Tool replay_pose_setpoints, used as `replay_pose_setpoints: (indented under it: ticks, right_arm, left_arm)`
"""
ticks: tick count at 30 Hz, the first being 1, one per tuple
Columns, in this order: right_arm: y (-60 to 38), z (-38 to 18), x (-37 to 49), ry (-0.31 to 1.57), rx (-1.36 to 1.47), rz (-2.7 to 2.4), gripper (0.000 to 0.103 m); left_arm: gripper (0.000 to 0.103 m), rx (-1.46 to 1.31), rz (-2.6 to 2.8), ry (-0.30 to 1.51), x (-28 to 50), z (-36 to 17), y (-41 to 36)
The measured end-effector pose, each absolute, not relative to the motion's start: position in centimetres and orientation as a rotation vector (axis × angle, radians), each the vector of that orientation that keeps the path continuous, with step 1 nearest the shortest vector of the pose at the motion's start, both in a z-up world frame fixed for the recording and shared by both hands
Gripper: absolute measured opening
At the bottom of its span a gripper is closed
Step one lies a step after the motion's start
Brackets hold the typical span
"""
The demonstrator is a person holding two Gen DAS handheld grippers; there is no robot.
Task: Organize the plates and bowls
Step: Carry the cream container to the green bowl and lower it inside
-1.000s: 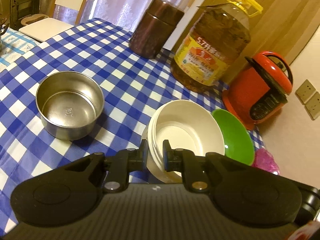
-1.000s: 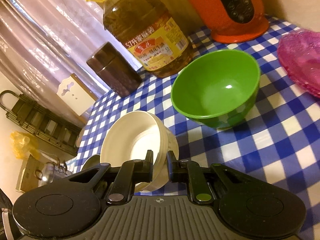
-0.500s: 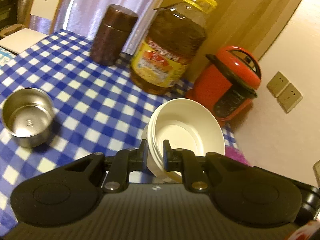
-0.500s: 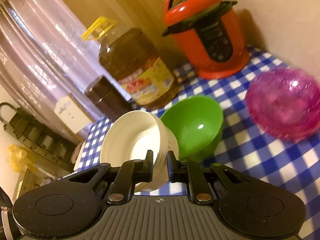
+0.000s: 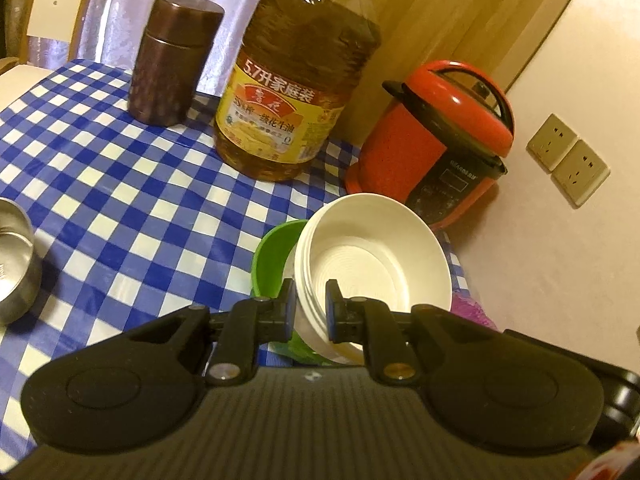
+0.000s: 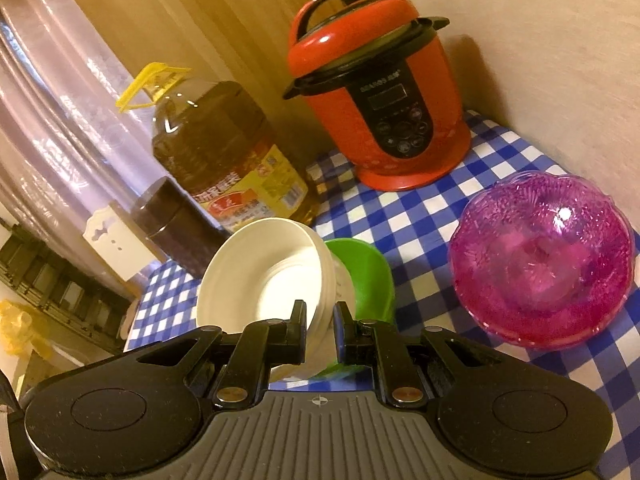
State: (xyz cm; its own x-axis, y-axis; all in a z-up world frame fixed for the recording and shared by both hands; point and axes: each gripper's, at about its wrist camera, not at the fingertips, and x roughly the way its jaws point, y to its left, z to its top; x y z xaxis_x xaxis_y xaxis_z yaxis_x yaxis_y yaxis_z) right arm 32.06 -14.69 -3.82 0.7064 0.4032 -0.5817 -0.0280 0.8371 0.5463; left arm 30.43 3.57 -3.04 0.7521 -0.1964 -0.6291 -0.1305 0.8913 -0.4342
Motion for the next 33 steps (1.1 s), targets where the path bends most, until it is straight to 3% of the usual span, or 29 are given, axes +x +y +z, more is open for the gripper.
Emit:
replay_pose_setpoints:
  ticks: [33]
  right_arm:
    - [-13.6,-8.1,37.7,0.908,0.435,0.251,0.014]
  left_arm:
    - [0.013,-0.335,-0.027,0.847,35.6,-6.6,2.8]
